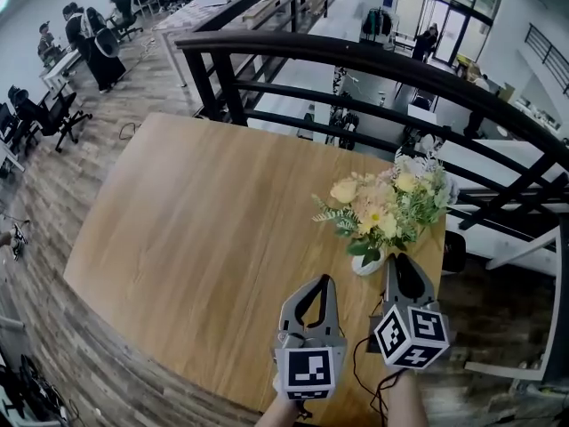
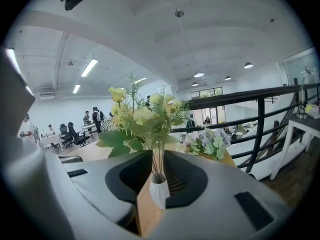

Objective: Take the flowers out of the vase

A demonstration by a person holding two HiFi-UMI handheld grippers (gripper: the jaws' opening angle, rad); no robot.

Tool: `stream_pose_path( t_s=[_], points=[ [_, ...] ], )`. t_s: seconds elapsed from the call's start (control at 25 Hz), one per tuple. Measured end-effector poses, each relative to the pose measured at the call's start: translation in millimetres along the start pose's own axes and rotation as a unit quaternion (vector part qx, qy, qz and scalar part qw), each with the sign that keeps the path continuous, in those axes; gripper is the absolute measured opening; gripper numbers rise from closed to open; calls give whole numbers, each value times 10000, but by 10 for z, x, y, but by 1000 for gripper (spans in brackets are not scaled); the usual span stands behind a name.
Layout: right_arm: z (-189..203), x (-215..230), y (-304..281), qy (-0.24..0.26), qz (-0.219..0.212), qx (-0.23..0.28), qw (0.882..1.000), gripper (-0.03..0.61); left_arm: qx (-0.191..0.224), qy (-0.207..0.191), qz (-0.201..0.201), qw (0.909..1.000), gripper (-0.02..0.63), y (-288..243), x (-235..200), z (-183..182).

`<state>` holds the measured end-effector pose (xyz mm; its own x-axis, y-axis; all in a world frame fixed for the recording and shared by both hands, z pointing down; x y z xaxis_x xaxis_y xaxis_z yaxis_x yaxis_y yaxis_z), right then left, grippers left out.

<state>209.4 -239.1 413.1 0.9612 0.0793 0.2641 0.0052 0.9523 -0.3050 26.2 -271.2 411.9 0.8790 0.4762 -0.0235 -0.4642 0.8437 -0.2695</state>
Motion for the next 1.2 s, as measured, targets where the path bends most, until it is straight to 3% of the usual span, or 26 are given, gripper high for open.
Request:
stream_pose_path(
  t_s=[0.16, 0.52, 1.2],
  points=[
    [44, 6, -82, 145, -26, -161, 9998, 92, 17, -42, -6, 10000, 28, -84, -4, 52],
    [195, 59, -287, 228, -194, -526, 9982, 179, -114, -23, -47, 9999, 29, -229, -49, 145],
    [274, 124, -569, 645, -529, -875, 9927, 206, -319, 27, -124, 9994, 29, -322, -152, 251]
  ],
)
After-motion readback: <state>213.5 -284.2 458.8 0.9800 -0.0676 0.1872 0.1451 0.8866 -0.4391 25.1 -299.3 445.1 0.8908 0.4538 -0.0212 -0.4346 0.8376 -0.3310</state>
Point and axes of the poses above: the fingertips, and each gripper's own axes: y backward along the fingers, x to its right, z out of its underside, the point moved 10 cm from there along y, backward along the fingers, and after that the axes turned 13 degrees about -z, right-handed, at the moved point
